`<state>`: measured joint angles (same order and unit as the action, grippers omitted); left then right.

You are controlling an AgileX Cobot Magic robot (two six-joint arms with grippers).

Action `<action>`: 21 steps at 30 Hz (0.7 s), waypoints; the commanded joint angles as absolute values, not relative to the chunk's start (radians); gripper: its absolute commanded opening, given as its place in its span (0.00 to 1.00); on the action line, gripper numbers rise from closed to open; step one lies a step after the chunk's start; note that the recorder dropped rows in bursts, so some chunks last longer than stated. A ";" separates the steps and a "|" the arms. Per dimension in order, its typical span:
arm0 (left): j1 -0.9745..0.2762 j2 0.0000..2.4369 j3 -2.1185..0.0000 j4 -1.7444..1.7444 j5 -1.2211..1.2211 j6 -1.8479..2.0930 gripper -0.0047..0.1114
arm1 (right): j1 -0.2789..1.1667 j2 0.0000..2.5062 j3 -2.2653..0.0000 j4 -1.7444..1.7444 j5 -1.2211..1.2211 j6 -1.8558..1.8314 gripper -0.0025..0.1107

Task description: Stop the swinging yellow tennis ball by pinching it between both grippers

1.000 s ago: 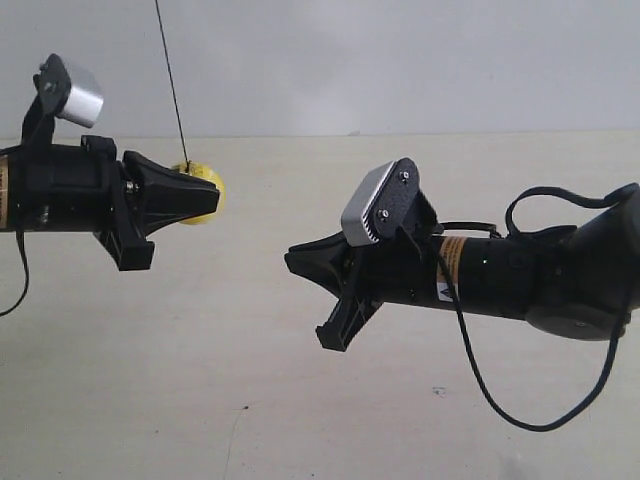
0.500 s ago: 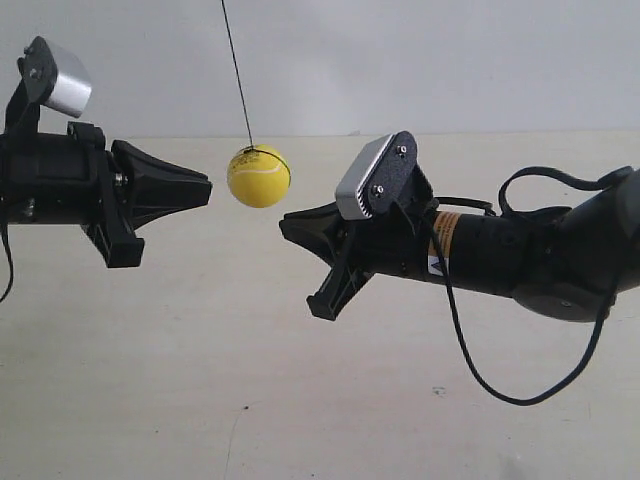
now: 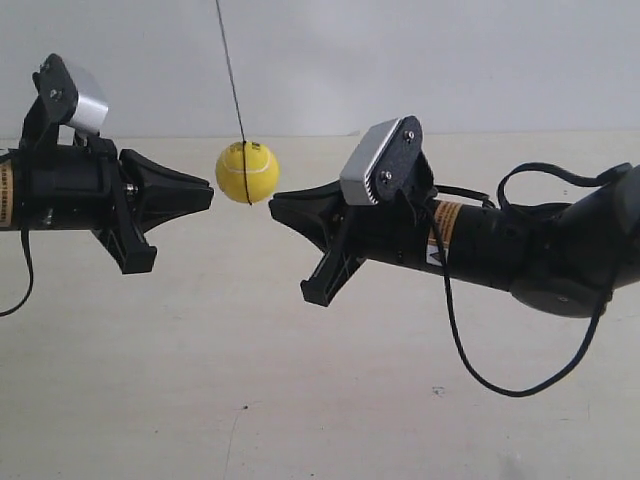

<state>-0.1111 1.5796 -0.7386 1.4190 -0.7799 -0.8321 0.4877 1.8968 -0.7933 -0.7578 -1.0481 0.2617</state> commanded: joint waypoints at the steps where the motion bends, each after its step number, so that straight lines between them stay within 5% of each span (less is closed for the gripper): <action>1: -0.117 1.583 -0.745 1.403 -0.775 -0.814 0.08 | 0.488 1.896 -0.829 -0.758 -0.980 0.248 0.02; 21: -0.117 1.583 -0.745 1.403 -0.734 -0.814 0.08 | 0.488 1.896 -0.838 -0.758 -0.968 0.233 0.02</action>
<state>-0.1111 1.5817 -0.7386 1.4167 -0.7390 -0.8103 0.4877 1.8968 -0.8343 -0.7578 -0.9657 0.2395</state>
